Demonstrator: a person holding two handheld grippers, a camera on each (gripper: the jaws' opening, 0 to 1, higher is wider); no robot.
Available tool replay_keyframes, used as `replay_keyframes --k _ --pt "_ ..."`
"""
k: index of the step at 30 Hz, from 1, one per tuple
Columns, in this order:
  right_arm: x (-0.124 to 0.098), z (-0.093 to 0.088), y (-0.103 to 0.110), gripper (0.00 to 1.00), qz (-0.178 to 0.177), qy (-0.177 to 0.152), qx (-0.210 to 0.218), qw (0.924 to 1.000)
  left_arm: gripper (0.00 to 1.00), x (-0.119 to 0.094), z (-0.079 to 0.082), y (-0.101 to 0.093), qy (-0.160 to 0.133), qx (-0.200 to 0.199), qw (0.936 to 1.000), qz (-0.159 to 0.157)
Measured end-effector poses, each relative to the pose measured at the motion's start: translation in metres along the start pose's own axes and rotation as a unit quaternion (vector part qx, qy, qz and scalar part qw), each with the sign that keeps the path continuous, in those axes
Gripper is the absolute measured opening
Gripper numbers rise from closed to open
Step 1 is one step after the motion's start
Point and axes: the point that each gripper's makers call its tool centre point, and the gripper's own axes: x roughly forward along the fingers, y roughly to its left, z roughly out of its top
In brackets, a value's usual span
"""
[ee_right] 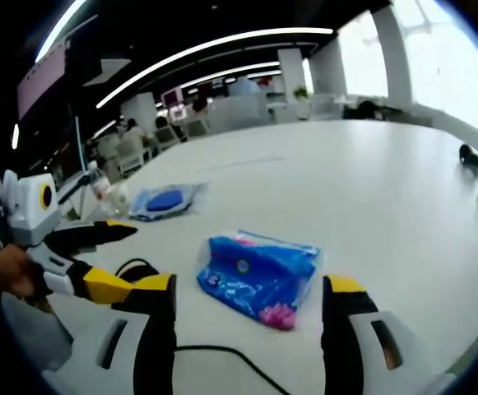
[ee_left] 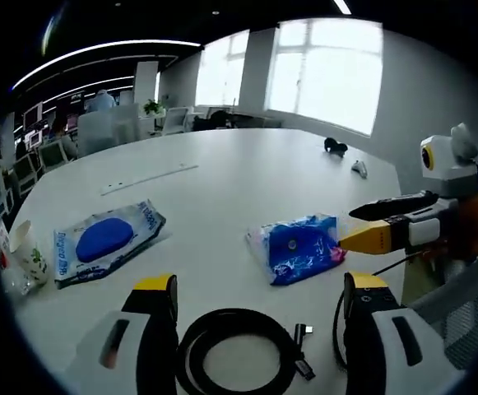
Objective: Arrange the tabletop items into an orderly group along one side of the table until the central work area is clear of visible clutter.
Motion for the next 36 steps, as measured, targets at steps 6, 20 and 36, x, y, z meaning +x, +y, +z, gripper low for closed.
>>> replay_keyframes --k 6,20,36 --pt "-0.002 -0.004 -0.011 0.69 -0.009 0.002 0.010 0.9999 0.82 0.012 0.005 -0.002 0.001 -0.007 1.0000 0.001" --pt "0.003 -0.014 -0.024 0.67 -0.017 0.013 0.030 0.9993 0.77 0.039 -0.003 -0.007 0.029 0.009 0.9995 -0.009" --pt "0.024 -0.013 -0.032 0.60 -0.023 0.021 0.047 0.9984 0.62 0.070 -0.003 -0.003 0.045 -0.003 0.9990 -0.005"
